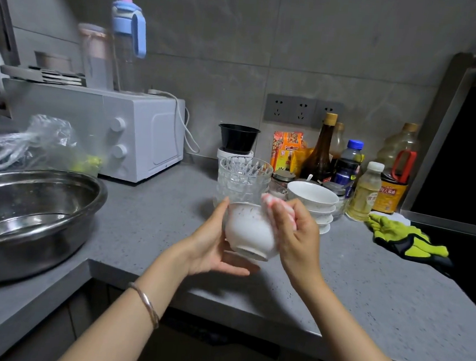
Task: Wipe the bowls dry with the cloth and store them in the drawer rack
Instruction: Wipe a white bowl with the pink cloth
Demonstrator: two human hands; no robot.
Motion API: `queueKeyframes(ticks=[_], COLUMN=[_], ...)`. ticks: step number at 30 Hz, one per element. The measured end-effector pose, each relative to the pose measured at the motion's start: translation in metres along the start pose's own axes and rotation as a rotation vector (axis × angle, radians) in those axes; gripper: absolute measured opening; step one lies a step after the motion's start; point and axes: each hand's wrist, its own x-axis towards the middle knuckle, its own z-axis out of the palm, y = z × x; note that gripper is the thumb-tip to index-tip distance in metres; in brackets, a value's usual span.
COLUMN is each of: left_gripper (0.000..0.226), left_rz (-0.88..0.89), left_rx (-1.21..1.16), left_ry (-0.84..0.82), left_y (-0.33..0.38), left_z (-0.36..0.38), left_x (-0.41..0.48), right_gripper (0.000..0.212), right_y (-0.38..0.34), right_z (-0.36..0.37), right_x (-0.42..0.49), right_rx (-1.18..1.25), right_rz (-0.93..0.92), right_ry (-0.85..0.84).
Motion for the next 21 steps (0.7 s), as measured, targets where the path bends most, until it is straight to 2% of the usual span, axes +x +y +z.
queueKeyframes(ticks=[2,5,8,9,12,16,18,21], left_gripper=[0.060,0.047,0.036,0.029,0.027,0.031,0.027,0.032], left_rz=[-0.071,-0.004,0.188,0.260,0.408,0.636,0.721,0.736], left_rx=[-0.122,-0.243,-0.189,-0.147,-0.033,0.084,0.097,-0.018], left_ry=[-0.108,-0.149,-0.033,0.035,0.197,0.232,0.240,0.319], left_y=[0.005,0.004,-0.003,-0.006,-0.009,-0.013,-0.016,-0.017], left_z=[-0.001,-0.002,0.002,0.006,0.015,0.024,0.027,0.030], left_x=[-0.008,-0.010,-0.003,-0.003,-0.001,0.007,0.010,0.012], right_gripper=[0.040,0.048,0.034,0.030,0.026,0.020,0.028,0.051], right_y=[0.006,0.002,-0.013,-0.015,-0.016,-0.007,-0.009,-0.012], right_z=[-0.005,-0.013,-0.019,-0.022,-0.028,-0.031,-0.034,-0.042], right_x=[-0.002,-0.001,0.013,0.019,0.026,0.023,0.024,0.019], right_rx=[-0.132,-0.270,-0.163,-0.195,-0.429,-0.911,-1.060,-1.225], right_rz=[-0.099,-0.188,-0.110,-0.138,-0.257,-0.554,-0.619,-0.693], right_ry=[-0.079,-0.191,-0.155,-0.126,-0.196,-0.377,-0.426,-0.529])
